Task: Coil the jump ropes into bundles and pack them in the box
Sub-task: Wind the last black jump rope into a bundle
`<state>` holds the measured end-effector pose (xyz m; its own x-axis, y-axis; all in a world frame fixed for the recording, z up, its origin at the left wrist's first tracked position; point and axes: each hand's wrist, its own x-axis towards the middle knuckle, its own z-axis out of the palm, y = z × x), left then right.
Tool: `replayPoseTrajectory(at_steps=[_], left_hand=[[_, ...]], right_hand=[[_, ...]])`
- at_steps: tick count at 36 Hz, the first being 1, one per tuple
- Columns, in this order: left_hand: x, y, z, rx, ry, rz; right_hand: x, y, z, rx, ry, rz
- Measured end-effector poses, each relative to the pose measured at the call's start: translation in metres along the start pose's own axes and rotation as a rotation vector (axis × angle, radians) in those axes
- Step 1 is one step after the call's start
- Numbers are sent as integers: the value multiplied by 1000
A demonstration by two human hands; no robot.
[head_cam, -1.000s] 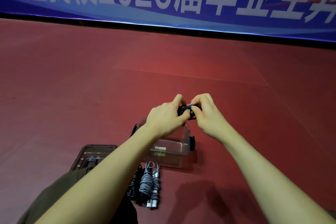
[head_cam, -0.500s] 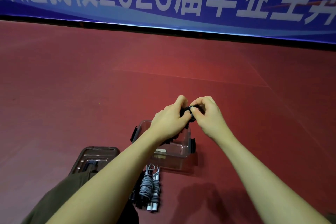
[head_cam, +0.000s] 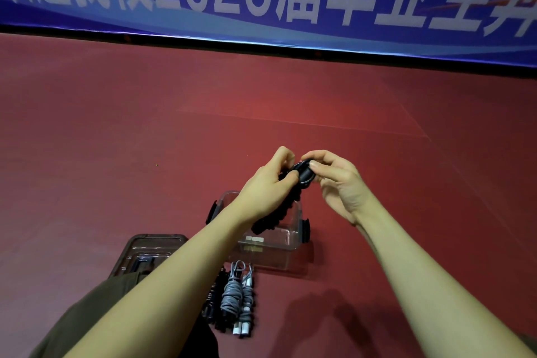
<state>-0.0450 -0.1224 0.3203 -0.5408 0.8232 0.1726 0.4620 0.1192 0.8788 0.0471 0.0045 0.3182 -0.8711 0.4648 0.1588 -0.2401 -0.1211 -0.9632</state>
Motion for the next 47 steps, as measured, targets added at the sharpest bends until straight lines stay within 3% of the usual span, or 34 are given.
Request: replayPoseTrajectory(at_steps=[7, 13, 18, 24, 34, 42, 47], left_hand=[[-4, 6, 3, 201, 5, 20], [-2, 5, 8, 362, 52, -8], [2, -1, 8, 532, 76, 10], [3, -1, 9, 552, 72, 51], [-2, 6, 10, 349, 34, 44], [2, 1, 8, 399, 80, 54], [2, 2, 6, 358, 99, 72]], right_hand=[[-3, -3, 0, -66, 7, 34], [-4, -6, -2, -612, 75, -72], [-3, -4, -4, -808, 76, -23], [-4, -1, 0, -663, 120, 10], [0, 6, 12, -497, 285, -74], [3, 6, 20, -547, 269, -126], [5, -2, 20, -370, 226, -113]])
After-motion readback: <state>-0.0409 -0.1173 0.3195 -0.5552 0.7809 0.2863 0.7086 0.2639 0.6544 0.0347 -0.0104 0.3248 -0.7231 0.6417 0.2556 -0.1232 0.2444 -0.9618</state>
